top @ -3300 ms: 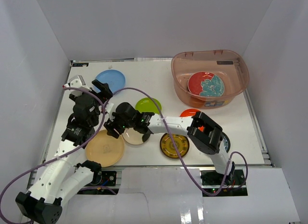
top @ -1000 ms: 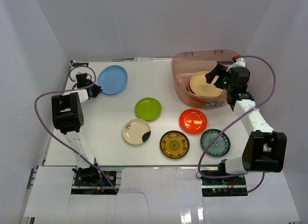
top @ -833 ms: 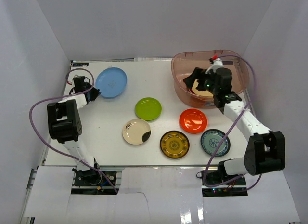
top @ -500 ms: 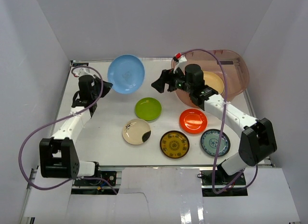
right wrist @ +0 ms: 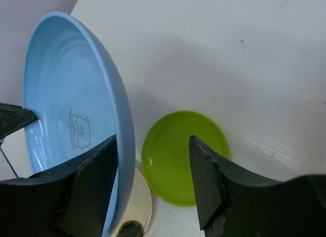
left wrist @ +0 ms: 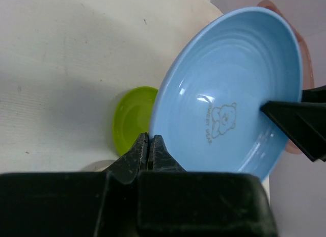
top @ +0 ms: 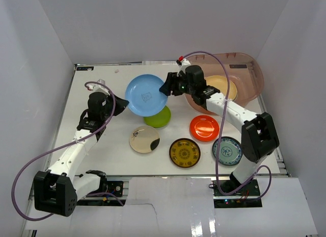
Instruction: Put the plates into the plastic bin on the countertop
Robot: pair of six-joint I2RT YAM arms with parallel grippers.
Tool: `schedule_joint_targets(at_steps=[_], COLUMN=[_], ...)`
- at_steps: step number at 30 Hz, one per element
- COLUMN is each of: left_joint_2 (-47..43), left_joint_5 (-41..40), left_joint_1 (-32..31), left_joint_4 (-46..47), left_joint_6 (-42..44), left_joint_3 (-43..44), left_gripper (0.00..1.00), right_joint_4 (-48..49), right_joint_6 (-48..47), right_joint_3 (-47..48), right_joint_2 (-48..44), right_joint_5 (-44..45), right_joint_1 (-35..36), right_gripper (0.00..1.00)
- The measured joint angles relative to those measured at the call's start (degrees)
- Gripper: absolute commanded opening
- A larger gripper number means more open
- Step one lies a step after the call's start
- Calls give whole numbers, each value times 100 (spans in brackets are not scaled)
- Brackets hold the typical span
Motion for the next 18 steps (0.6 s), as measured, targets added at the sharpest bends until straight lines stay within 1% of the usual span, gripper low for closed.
schedule_joint_targets(at_steps=[1, 2, 3, 4, 5, 6, 7, 9, 11, 13, 16, 18], left_joint_2=[-74, -153, -208, -254, -280, -308, -337, -382, -426, -509, -752, -1073], left_joint_5=[17, 35, 63, 98, 157, 212, 262, 315, 295, 225, 57, -72], left_joint_1=[-20, -33, -42, -44, -46, -46, -48, -48, -55, -55, -55, -55], left_joint_4=[-13, -28, -39, -46, -52, -55, -74, -192, -385, -651, -922, -1099], left_joint_6=[22, 44, 61, 81, 116, 127, 181, 243, 358, 481, 560, 531], left_joint_3=[-2, -9, -9, -11, -11, -9, -7, 13, 42, 44, -140, -527], left_gripper=[6, 8, 20, 29, 39, 55, 62, 71, 72, 74, 79, 80], right_joint_4=[-37, -63, -74, -96, -122, -157, -166, -269, -372, -400, -374, -306], right_joint_6=[24, 48, 31, 50, 33, 15, -7, -52, -79, -98, -105, -87], right_joint_3=[2, 20, 44, 85, 120, 157, 168, 166, 146, 22, -284, -518], right_joint_2=[33, 55, 72, 74, 74, 70, 59, 0, -122, -400, -1023, -1394], right_joint_5=[0, -7, -39, -57, -42, 33, 103, 229, 306, 332, 474, 695], right_joint_1=[0, 0, 0, 7, 20, 26, 13, -68, -249, -651, -1711, -2500], right_gripper=[56, 33, 20, 9, 8, 8, 8, 8, 8, 8, 8, 8])
